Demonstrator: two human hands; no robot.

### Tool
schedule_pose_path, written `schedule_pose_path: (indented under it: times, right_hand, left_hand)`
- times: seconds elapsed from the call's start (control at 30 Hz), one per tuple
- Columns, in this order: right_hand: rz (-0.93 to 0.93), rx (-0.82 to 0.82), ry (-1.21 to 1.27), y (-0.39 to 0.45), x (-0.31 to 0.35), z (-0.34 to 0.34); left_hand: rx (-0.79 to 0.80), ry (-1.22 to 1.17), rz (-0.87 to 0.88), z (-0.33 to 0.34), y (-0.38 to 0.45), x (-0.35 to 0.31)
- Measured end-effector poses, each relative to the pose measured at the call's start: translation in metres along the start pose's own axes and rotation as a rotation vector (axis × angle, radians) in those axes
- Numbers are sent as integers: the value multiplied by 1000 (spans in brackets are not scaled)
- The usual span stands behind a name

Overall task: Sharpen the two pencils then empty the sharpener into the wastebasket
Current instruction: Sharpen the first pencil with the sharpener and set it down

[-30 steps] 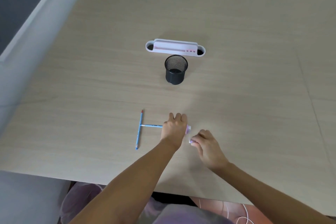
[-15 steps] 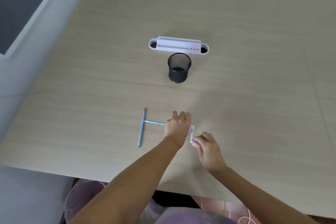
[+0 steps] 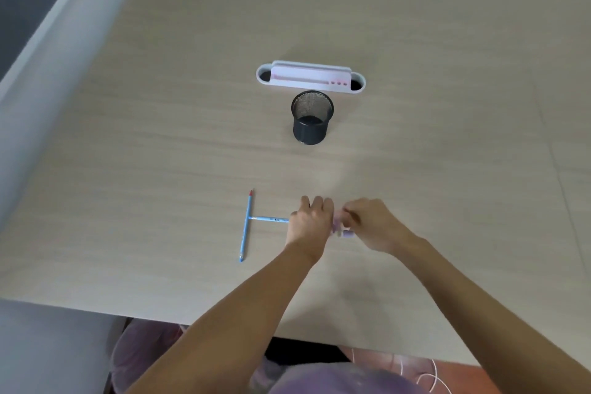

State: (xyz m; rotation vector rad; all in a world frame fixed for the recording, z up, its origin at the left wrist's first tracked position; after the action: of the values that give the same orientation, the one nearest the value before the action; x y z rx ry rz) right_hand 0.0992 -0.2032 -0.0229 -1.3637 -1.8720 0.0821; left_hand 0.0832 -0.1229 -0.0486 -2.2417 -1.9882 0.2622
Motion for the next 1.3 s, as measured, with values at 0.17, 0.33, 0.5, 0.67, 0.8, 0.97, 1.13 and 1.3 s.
schedule_pose_path:
  times: [0.17, 0.33, 0.5, 0.67, 0.8, 0.97, 1.13, 1.3]
  right_hand:
    - [-30, -27, -48, -23, -2, 17]
    - [-89, -65, -273, -27, -6, 20]
    - [-215, -177, -283, -11, -4, -1]
    - [-216, -153, -332, 30, -15, 5]
    - [-147, -152, -260, 13, -27, 48]
    - [-251, -303, -131, -37, -19, 44]
    - [-431, -272, -364, -8, 1, -3]
    - [-281, -161, -434, 34, -14, 9]
  left_hand:
    - [-19, -2, -10, -10, -4, 0]
    - [-5, -20, -16, -5, -3, 2]
    - [-2, 3, -59, -1, -2, 6]
    - [30, 21, -37, 2, -1, 4]
    - [62, 20, -81, 7, -1, 5]
    - [73, 22, -99, 6, -1, 6]
    - [99, 21, -51, 9, -1, 5]
    - [43, 38, -56, -4, 1, 1]
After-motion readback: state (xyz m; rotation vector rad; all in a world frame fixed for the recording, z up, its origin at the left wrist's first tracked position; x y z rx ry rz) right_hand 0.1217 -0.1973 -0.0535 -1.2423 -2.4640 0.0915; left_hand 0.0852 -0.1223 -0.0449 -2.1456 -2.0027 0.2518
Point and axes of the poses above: each hand's wrist, its own y-axis towards the middle knuckle, its own z-axis out of the palm, x = y × z, the point moved 9 cm from there along y, towards the middle knuckle, and after that the axes turned 3 degrees about x, right-handed, at the moved point
